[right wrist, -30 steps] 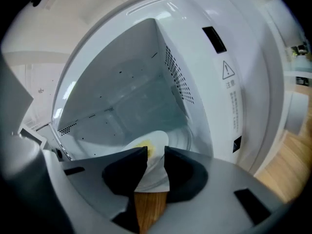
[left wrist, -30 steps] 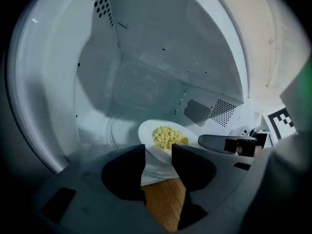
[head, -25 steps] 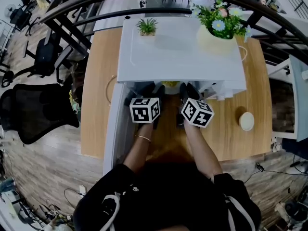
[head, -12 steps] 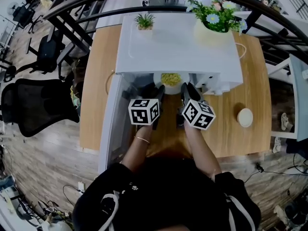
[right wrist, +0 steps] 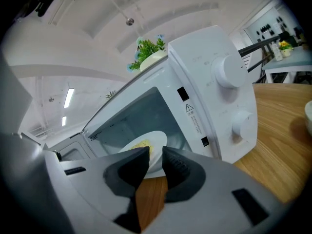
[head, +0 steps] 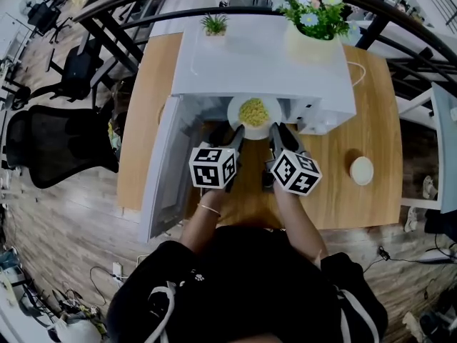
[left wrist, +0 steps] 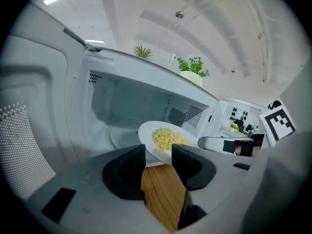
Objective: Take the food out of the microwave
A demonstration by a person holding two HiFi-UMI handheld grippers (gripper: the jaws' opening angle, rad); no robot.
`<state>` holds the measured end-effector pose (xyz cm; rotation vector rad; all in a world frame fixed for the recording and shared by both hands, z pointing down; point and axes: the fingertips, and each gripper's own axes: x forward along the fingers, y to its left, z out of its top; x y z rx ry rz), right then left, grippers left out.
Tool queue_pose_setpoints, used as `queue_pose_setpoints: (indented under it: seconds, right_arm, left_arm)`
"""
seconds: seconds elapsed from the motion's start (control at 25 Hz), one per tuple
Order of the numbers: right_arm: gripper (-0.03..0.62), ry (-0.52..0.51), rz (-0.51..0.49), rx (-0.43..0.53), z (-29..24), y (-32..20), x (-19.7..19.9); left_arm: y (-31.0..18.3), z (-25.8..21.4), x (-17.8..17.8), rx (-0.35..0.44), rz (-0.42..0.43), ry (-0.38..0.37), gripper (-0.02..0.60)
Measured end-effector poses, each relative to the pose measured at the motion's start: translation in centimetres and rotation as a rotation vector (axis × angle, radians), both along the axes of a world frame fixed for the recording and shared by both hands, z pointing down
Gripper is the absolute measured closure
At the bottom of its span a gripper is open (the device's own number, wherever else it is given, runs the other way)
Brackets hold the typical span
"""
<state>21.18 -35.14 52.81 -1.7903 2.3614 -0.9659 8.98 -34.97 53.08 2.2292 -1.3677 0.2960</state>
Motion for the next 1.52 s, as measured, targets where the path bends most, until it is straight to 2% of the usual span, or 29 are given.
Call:
queue_pose_setpoints:
  seconds: [0.76,1.52]
  right_arm:
    - [0.525,-0.049,-0.057,0.076,-2.7,4.7,1.8]
    - [0.536,-0.062,-0.091,0.159,-5.6,7.2,2.2]
  left_arm:
    - [5.1,-4.0,1.8,0.119,-0.041,-0.027,0.419]
    - [8.1,-6.2,1.9,0.182,-0.069,-0.018,0.419]
